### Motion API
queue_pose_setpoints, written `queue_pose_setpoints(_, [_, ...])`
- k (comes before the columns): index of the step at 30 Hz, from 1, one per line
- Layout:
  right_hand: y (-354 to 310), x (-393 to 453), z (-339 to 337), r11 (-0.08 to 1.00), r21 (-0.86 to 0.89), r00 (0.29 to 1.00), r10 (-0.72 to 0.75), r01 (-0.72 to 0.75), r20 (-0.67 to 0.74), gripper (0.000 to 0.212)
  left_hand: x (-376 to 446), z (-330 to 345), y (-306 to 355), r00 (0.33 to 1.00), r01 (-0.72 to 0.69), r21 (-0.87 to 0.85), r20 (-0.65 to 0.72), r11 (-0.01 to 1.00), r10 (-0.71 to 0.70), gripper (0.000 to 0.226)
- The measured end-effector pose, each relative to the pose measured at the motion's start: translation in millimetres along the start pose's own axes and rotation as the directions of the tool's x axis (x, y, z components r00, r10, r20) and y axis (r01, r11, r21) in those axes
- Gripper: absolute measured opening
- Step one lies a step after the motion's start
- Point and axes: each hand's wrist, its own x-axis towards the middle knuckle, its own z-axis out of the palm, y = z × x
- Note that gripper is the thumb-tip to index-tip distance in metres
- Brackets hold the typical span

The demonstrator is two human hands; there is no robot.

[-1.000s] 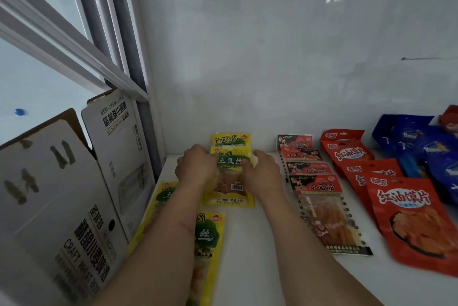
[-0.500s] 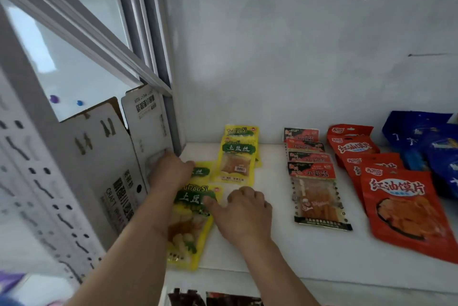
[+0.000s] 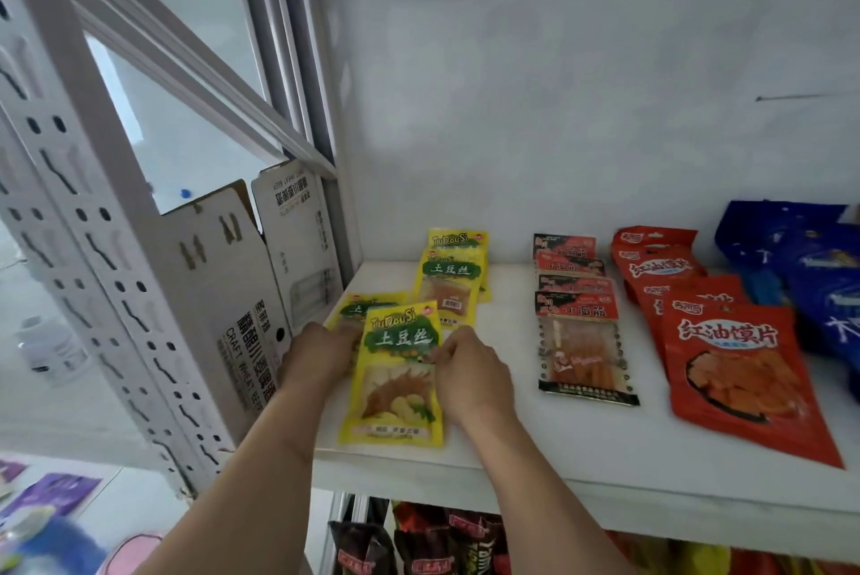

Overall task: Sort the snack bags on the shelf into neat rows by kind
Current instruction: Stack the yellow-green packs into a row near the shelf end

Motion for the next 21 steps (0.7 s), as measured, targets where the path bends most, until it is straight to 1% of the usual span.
queue_pose_setpoints(2, [3.0,1.8,-6.9,0.996,0.077,0.997,0.040,-0.035,-0.065,0.010,17.9,9.0,-11.5,1.000,-0.012,-0.002,-0.016,1.000,0.012,0.080])
queue_pose_setpoints(4, [2.7,5.1,-12.6,0.985,0.156,0.987,0.091,-0.070,-0.129,0.012,17.1,10.3,-12.5,1.000,-0.023,-0.006,-0.015,1.000,0.023,0.074])
queue_pose_setpoints(6, [1.4,8.5,-16.1,0.970,0.224,0.974,0.138,-0.097,-0.177,0.015,-5.3,-0.7,-1.0,0.999,-0.036,-0.026,0.000,0.999,0.036,0.064])
queue_pose_setpoints(8, [1.1,9.7,-15.7,0.955,0.270,0.962,0.181,-0.122,-0.206,0.019,-14.8,-4.7,3.7,0.999,-0.050,-0.013,-0.007,0.999,0.049,0.046])
queue_pose_setpoints(10, [2.3,7.8,-12.3,0.943,0.300,0.955,0.211,-0.143,-0.207,0.021,-17.4,-6.0,2.8,0.998,-0.062,0.001,-0.002,0.998,0.062,0.041])
queue_pose_setpoints(12, [1.4,6.5,-11.2,0.935,0.316,0.954,0.231,-0.163,-0.190,0.023,-16.4,-6.0,-1.1,0.997,-0.073,0.022,0.005,0.997,0.073,0.052])
queue_pose_setpoints(14, [-0.5,8.2,-10.7,0.936,0.292,0.959,0.245,-0.195,-0.143,0.029,-17.6,-6.9,-4.7,0.994,-0.110,0.074,0.024,0.991,0.109,0.058])
queue_pose_setpoints(16, [-1.6,11.1,-9.3,0.938,0.266,0.963,0.254,-0.223,-0.088,0.035,-17.4,-8.5,-9.1,0.989,-0.147,0.146,0.038,0.978,0.143,0.056])
queue_pose_setpoints(17, [-1.8,12.4,-8.3,0.933,0.273,0.963,0.261,-0.233,-0.069,0.036,-20.1,-11.4,-10.7,0.984,-0.176,0.210,0.056,0.962,0.168,0.052])
queue_pose_setpoints(18, [-0.8,14.2,-6.4,0.926,0.291,0.962,0.267,-0.239,-0.061,0.035,-22.6,-14.0,-11.6,0.980,-0.200,0.233,0.052,0.952,0.193,0.046])
queue_pose_setpoints(19, [1.0,15.8,-4.8,0.920,0.314,0.961,0.269,-0.235,-0.067,0.032,-26.1,-18.0,-11.4,0.973,-0.231,0.299,0.044,0.926,0.229,0.041])
queue_pose_setpoints(21, [3.7,17.3,-4.2,0.905,0.368,0.958,0.268,-0.214,-0.104,0.022,-31.4,-23.1,-8.8,0.975,-0.209,0.378,0.015,0.902,0.220,0.040])
